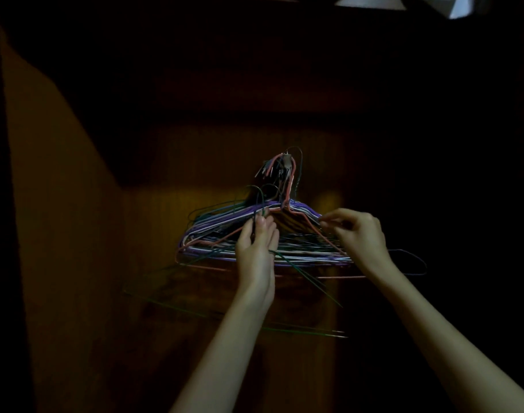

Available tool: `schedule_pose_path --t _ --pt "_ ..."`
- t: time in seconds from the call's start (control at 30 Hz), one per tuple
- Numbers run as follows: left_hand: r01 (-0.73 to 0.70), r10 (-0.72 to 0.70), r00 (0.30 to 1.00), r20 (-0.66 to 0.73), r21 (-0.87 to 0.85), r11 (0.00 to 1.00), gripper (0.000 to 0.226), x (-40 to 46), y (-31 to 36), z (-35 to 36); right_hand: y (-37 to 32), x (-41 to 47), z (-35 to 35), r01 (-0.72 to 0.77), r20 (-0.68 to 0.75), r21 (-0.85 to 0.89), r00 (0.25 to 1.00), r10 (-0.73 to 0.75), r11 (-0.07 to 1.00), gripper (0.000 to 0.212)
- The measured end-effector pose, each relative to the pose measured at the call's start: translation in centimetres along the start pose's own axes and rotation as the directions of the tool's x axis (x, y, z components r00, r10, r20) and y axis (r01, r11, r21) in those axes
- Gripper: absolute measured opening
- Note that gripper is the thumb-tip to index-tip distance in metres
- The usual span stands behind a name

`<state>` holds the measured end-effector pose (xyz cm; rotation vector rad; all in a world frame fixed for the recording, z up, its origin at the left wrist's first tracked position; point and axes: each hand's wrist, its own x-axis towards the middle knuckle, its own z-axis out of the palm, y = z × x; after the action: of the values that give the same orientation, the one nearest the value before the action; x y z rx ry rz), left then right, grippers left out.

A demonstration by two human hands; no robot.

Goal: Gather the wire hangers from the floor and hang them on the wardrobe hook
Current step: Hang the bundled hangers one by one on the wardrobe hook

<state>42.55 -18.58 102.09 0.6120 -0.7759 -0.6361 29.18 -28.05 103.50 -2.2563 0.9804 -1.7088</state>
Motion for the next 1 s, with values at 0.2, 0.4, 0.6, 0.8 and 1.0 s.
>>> schedule_pose_path --t 0.2,0.4,0.6,0.8,1.0 --pt "-0.023 0.024 1.0 0.003 -0.034 0.999 0.043 0.9 0.2 0.3 0.4 2.3 0.7 -0.022 0.016 -0.049 1.0 0.023 0.999 0.008" --pt "-0.041 0.041 0.999 -0.005 -0.027 0.999 0.037 1.8 0.0 0.4 0.6 4.1 2.3 -0.063 0.103 -0.03 0.992 0.066 0.998 0.007" --pt "-0.062 0.062 0.998 0.001 -0.02 0.998 0.023 2.1 -0.1 0.4 2.0 3.7 3.2 -0.107 0.173 -0.015 0.979 0.108 0.994 0.009" --pt "-0.071 0.071 0.997 0.005 0.008 0.997 0.023 2.0 -0.2 0.4 2.0 3.1 3.5 -0.074 0.124 -0.056 0.989 0.081 0.996 0.004" --pt "-0.066 0.066 0.998 0.001 0.026 0.998 0.024 1.7 -0.3 0.2 1.5 2.5 3.1 0.007 0.08 -0.157 0.997 0.006 0.988 0.015"
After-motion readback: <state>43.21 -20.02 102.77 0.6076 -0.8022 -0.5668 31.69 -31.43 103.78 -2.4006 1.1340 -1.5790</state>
